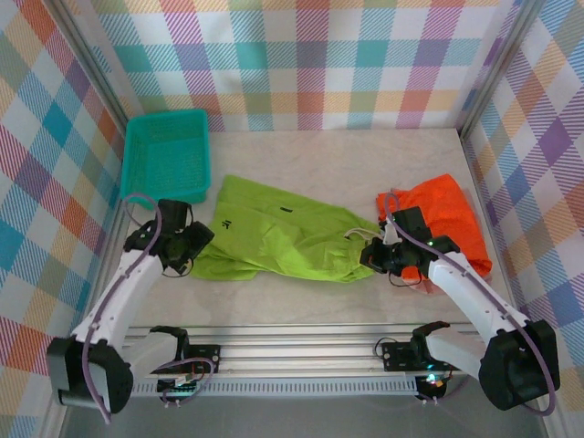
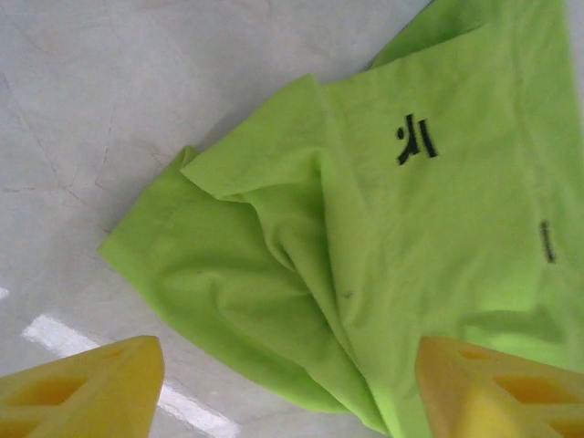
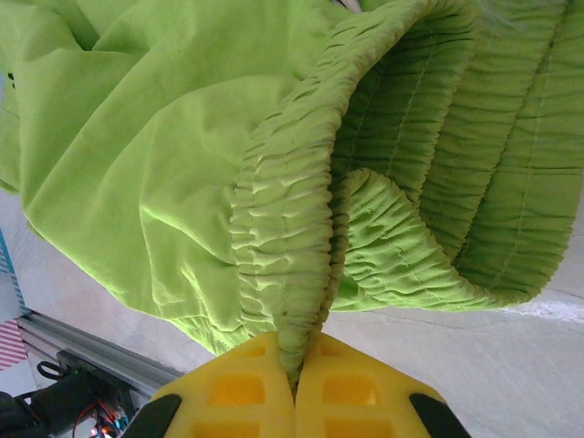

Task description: Fold and stack the shorts

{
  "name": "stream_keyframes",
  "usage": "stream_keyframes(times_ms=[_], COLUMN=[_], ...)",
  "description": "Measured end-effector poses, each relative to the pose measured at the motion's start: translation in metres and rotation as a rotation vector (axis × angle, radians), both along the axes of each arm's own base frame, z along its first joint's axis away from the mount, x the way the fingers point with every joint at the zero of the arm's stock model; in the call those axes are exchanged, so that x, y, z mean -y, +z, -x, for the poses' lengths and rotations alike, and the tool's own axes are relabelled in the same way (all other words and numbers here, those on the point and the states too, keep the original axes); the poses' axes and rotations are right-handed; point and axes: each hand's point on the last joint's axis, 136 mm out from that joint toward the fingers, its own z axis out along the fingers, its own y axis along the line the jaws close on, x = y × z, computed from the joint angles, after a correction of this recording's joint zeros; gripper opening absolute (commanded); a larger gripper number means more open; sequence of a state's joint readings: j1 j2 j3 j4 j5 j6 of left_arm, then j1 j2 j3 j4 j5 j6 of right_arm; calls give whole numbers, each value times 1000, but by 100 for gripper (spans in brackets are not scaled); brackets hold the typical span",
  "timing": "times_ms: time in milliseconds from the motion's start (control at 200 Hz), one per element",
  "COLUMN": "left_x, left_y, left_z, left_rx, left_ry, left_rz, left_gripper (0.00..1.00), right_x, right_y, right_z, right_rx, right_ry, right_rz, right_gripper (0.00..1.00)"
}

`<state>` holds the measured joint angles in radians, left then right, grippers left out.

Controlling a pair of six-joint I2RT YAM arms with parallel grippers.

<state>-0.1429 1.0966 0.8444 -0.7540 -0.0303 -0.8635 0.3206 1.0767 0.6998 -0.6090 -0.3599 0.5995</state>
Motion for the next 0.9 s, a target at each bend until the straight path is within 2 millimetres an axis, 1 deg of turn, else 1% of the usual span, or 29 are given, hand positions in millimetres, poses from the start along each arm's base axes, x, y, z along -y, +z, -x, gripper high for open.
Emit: stream_keyframes(times_ms=[135,315,380,425,525,690,900], left_x=[0,8,13,18,26,31,28], left_y=[3,18,16,10,-10,-43,-81], left_z=[-26,-69,-81,-85,-88,-90,-63], left_rx=[-26,-11,-9,-19,-68,-133,-208], left_ry=[17,-4,-18,-29,-51,-68,-73], left_rz=[-23,-36,-35,-28,-22,-17,-23], left_gripper=[81,76,73,71,69,63,57], right_x=[0,-1,-1,-1,-1,-1,-1], right_y=[0,0,-1,-1,-3,-6,-6], right_z=[-2,-3,-3,-3,-3,-3,-5], right_rx=[3,9,8,8,7,1,3], right_ry=[-5,-5,-4,-4,-4,-4,-4], right_rz=[-1,-2,-2,-2,-1,0,0], right_gripper=[0,0,0,0,0,0,0])
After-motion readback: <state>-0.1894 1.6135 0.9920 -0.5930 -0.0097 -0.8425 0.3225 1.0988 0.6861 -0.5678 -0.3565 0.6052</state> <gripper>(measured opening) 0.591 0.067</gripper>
